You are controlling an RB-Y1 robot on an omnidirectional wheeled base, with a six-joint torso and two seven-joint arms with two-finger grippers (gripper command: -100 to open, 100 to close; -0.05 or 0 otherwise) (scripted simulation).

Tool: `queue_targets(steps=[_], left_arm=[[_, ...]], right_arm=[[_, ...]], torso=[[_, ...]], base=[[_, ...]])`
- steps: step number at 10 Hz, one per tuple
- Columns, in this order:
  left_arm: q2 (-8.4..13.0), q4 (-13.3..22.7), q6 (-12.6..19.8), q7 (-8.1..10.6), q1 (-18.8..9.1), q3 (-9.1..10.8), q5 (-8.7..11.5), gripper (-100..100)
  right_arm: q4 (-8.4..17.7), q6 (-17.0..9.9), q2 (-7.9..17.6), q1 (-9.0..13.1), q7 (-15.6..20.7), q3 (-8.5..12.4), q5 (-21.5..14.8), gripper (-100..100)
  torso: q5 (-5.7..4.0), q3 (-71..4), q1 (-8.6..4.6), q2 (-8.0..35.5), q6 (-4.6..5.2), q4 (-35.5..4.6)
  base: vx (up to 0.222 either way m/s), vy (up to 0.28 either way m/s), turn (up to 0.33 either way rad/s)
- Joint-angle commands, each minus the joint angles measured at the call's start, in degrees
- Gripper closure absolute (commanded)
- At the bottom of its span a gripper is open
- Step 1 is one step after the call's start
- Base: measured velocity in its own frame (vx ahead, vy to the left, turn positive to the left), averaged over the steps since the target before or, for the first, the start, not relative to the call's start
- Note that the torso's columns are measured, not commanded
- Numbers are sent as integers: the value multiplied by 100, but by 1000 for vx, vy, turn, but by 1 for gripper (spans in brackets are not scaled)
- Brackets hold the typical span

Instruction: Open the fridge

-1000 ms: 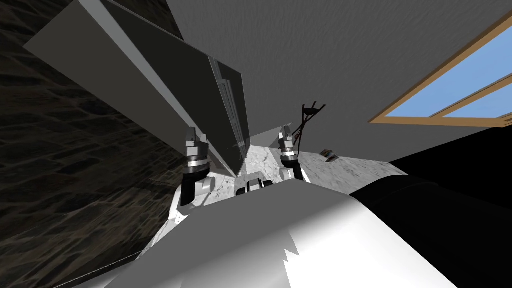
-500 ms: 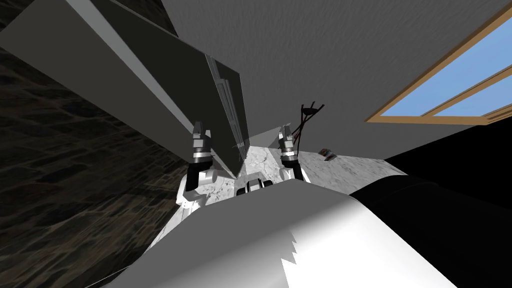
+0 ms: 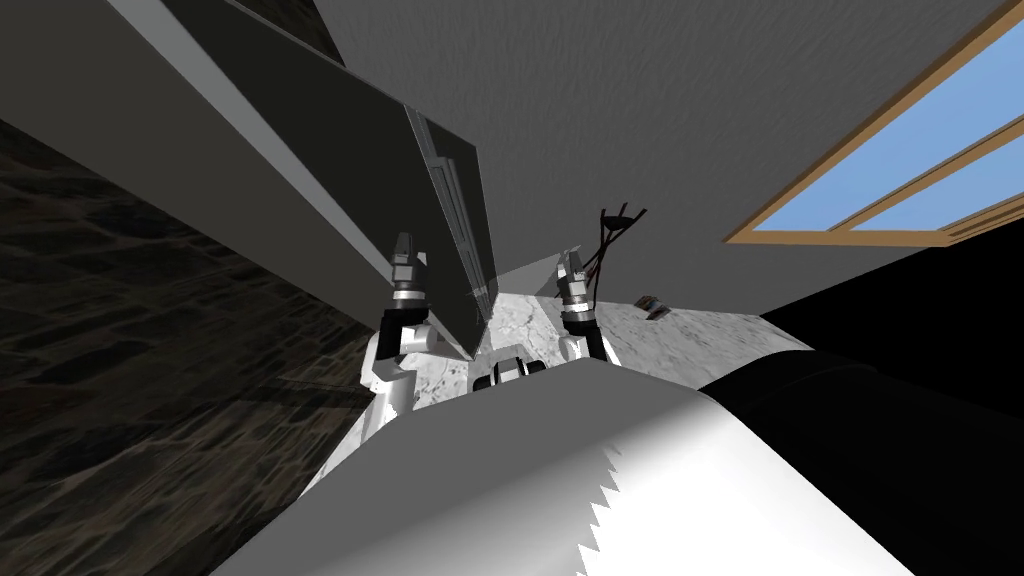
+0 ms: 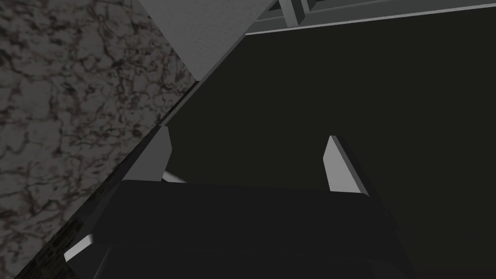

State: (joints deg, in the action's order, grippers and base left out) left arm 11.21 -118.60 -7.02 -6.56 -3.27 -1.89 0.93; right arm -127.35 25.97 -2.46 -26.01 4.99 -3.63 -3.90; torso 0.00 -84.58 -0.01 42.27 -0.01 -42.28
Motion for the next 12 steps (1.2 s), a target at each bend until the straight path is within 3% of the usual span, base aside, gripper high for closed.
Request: queue_targets(steps=[1,2,3,5,8,10,11,12], left_arm=[[14,196,400,-75,-475,5,93,-100],[14,196,400,-75,-535,5,93,-100],[27,414,677,-144,-762,18,176,-100],[27,414,715,-144,-959,18,176,-100],[52,866,1264,-298,-1534,63,336,-100],[52,866,1357,-298,-1812,63,336,-100],[64,1099,1631,-384,-2022,95,411,-100],[64,1099,1681,-384,-2190,95,411,-100]], right_arm=[[0,0,0,0,0,0,0,0],[0,0,0,0,0,0,0,0],[0,0,0,0,0,0,0,0],[0,0,0,0,0,0,0,0],[0,0,0,0,0,0,0,0],[0,0,0,0,0,0,0,0],[0,0,0,0,0,0,0,0],[0,0,0,0,0,0,0,0]], torso=[[1,-3,2,-6,1,2],[1,-1,4,-1,-1,1],[0,5,0,8,-1,-2],[0,1,0,1,0,0],[1,-1,3,-2,0,1],[1,-2,3,-2,-1,1],[0,6,-1,10,-1,-2],[0,4,0,5,2,-1]], base=[[39,27,-40],[17,17,10],[27,29,-72],[24,15,-24],[39,19,-59],[34,19,-19],[31,20,-59],[32,23,-43]])
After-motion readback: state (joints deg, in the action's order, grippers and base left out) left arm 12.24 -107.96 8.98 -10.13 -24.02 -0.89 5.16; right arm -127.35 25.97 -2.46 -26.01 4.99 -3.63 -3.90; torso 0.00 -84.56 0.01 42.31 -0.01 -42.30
